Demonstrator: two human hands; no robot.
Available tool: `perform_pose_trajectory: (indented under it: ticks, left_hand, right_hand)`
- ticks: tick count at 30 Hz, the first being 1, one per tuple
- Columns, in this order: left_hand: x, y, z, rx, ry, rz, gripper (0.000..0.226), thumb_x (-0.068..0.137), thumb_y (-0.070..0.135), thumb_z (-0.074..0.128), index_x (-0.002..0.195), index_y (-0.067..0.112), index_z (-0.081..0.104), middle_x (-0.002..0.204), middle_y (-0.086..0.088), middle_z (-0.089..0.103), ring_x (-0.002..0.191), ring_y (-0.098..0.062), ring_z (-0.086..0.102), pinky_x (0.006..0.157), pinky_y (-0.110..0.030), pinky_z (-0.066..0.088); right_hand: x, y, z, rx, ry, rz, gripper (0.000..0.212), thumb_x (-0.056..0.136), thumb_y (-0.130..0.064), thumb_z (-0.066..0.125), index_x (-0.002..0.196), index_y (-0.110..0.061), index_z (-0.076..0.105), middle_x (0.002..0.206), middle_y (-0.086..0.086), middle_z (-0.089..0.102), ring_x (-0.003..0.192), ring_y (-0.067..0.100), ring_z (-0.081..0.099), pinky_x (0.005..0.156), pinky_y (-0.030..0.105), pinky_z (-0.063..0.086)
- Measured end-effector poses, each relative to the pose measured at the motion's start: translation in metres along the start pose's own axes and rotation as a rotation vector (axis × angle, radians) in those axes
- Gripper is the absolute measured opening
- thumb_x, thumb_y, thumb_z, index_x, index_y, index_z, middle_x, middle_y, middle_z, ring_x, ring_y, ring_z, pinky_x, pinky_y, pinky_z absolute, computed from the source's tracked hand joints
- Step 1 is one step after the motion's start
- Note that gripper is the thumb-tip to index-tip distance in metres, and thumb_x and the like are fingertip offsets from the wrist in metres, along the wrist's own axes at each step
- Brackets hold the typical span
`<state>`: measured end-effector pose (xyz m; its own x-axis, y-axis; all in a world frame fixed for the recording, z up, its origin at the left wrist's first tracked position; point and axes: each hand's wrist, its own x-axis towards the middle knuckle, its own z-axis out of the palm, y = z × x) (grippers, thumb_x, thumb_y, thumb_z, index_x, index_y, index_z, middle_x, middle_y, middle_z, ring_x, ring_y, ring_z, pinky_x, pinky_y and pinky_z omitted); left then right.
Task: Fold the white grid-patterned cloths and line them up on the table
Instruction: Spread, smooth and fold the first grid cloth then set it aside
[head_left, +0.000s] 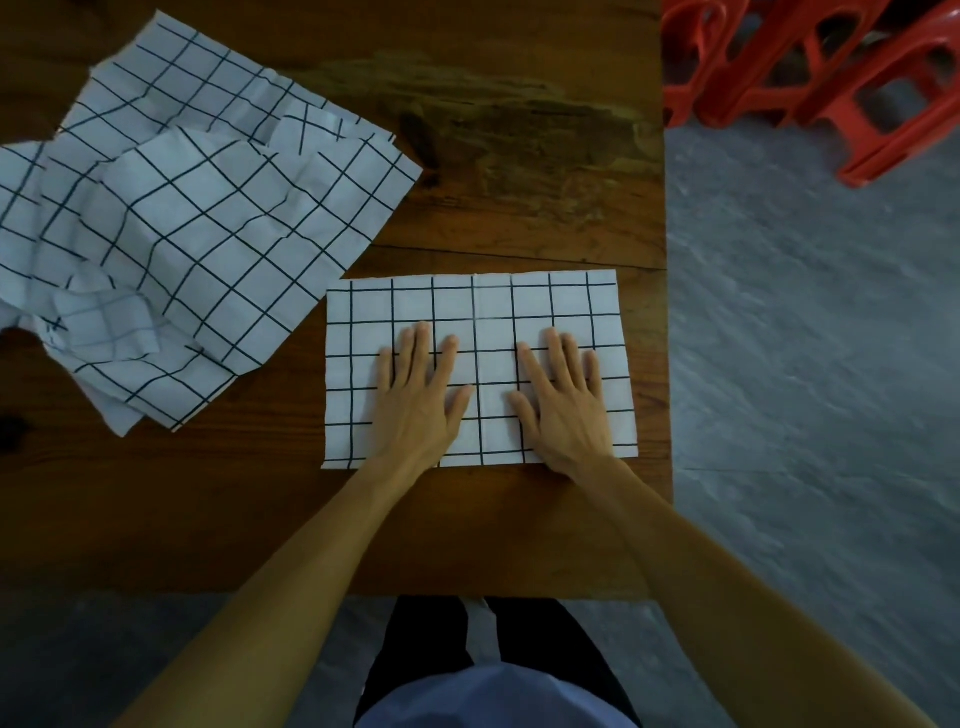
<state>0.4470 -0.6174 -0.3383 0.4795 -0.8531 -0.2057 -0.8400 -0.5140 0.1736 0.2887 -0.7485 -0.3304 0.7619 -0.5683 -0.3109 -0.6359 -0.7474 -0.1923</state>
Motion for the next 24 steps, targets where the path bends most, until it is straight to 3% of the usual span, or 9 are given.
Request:
perform_pose_trajectory:
  ticks: [3,6,13,17,24]
  left_hand:
    - [0.0,0.0,0.001,0.012,-0.005,-0.007,0.066,0.096,0.055,0.006,0.152,0.022,-0.005,0.158,-0.012,-0.011,0.145,-0.026,-0.016,0.117,-0.046,-0.007]
    - [0.0,0.001,0.002,0.035,-0.004,-0.005,0.067,0.094,0.055,0.004,0.152,0.022,-0.004,0.158,-0.013,-0.01,0.145,-0.027,-0.014,0.117,-0.048,-0.005]
    - [-0.011,-0.012,0.002,-0.017,0.033,-0.065,0.061,0.098,0.049,0.012,0.152,0.021,0.006,0.159,-0.014,-0.002,0.146,-0.029,-0.006,0.117,-0.051,0.004]
    - [-0.017,-0.017,0.001,-0.013,0.027,-0.077,0.064,0.097,0.054,0.012,0.152,0.024,0.001,0.159,-0.013,-0.004,0.146,-0.027,-0.009,0.118,-0.047,0.002]
    - [-0.018,-0.019,0.002,-0.024,0.033,-0.074,0.065,0.096,0.054,0.012,0.152,0.024,0.001,0.159,-0.011,-0.006,0.146,-0.026,-0.012,0.118,-0.045,-0.002]
  right_hand:
    - [-0.001,-0.009,-0.003,0.009,0.037,-0.014,0.063,0.101,-0.055,0.017,0.155,-0.025,0.005,0.162,0.006,-0.009,0.148,0.025,-0.015,0.119,0.048,-0.009]
    - [0.003,-0.032,0.001,-0.034,0.044,-0.172,0.056,0.103,-0.045,0.02,0.154,-0.022,0.013,0.162,0.01,0.001,0.149,0.027,-0.008,0.12,0.048,-0.004]
    - [0.01,-0.041,0.013,-0.068,0.015,-0.155,0.059,0.103,-0.05,0.013,0.154,-0.024,0.0,0.161,0.008,-0.011,0.148,0.024,-0.017,0.119,0.044,-0.008]
    - [0.01,-0.044,0.01,-0.048,0.007,-0.168,0.059,0.102,-0.052,0.011,0.154,-0.027,-0.003,0.16,0.005,-0.015,0.147,0.022,-0.021,0.119,0.043,-0.01]
    - [-0.006,0.029,-0.002,-0.052,-0.015,-0.107,0.056,0.103,-0.05,0.009,0.154,-0.031,-0.004,0.161,0.002,-0.017,0.146,0.017,-0.023,0.119,0.037,-0.014]
